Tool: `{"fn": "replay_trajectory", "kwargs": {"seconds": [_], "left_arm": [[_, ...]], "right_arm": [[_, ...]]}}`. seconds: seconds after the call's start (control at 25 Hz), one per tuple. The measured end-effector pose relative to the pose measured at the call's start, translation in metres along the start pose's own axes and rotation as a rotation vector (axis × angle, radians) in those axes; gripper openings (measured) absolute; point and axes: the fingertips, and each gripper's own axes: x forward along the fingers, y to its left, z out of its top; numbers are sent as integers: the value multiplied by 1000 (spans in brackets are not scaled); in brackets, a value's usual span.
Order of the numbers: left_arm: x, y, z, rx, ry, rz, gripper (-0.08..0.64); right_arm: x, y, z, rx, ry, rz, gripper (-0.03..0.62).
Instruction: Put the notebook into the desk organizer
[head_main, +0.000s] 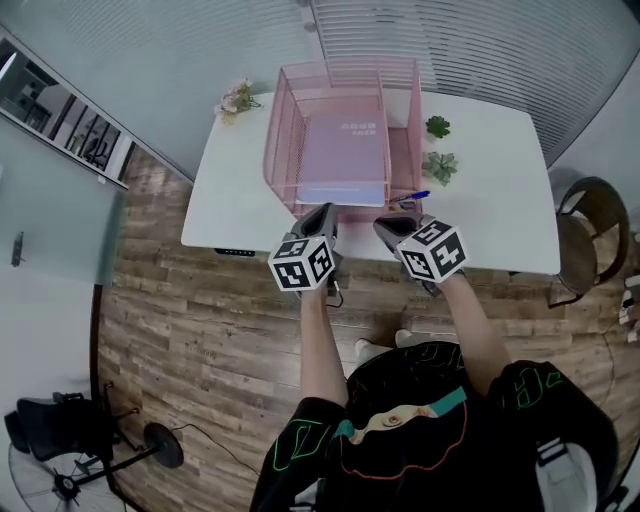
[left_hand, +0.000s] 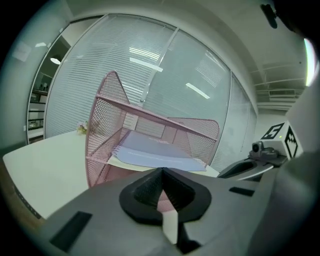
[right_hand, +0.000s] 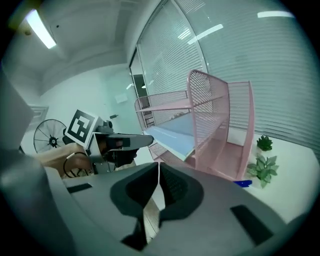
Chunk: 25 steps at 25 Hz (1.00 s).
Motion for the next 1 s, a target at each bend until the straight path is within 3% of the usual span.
{"fn": "replay_trajectory", "kwargs": {"seconds": [0.4,0.52,0.72,0.84,1.0], "left_arm": [[11,0,2,47,18,109,-5],[4,-4,4,43,2,125,-5],[-41,-4,37,16,-157,159,-5],[-82,-3,68,62,-292,204,-5],[-138,-5,99,164,-410,331,-5]], "right_arm": [[-2,7,13,-42,-59,18,14],[-7,14,23,-54,-122,32,3],[-13,32,61,-97,-281,95,2],[-12,45,87,-135,-343,119,2],[-15,60,122,-165,-418,108,2]]}}
